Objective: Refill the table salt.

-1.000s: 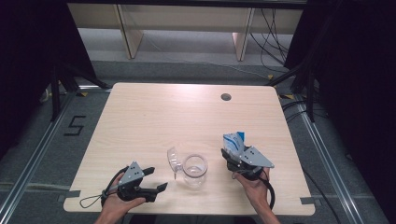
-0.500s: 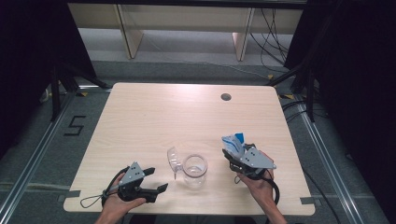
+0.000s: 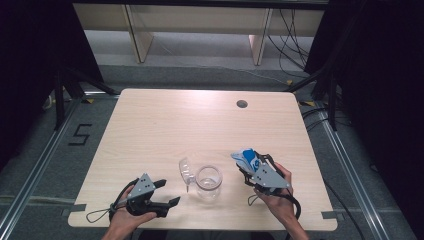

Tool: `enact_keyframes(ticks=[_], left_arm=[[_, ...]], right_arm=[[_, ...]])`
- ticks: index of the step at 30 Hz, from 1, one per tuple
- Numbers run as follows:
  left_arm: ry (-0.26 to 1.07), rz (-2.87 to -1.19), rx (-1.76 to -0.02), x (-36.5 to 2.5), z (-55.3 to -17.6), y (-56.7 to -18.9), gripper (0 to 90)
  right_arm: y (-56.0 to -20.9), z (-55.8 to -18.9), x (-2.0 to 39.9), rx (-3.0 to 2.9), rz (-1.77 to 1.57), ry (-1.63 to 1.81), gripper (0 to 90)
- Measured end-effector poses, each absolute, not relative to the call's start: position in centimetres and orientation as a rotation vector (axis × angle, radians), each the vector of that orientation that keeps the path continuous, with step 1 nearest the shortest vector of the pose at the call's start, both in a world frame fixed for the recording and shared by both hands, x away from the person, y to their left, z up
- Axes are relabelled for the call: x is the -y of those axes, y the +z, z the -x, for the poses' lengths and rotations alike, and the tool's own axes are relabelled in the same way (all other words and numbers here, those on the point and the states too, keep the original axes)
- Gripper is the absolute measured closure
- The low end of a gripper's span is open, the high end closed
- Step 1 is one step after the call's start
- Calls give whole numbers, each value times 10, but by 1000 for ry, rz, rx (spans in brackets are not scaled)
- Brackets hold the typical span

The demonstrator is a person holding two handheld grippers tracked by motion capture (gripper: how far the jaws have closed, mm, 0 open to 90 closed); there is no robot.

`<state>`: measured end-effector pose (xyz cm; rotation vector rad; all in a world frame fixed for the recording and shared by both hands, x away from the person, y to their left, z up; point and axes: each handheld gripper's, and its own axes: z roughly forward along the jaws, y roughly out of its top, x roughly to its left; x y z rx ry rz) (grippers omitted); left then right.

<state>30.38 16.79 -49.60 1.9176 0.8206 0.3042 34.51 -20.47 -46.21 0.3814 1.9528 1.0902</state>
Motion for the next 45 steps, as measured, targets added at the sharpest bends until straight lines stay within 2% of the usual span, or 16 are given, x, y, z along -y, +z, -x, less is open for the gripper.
enact_keyframes(ticks=[21,45], left_arm=[[298,-1922,-840,-166,-303,-496,215],[306,-1943,-825,-166,-304,-497,214]], right_arm=[[-464,-338,193,-1958,-216,928,454],[-469,-353,187,-1947,-60,877,455]])
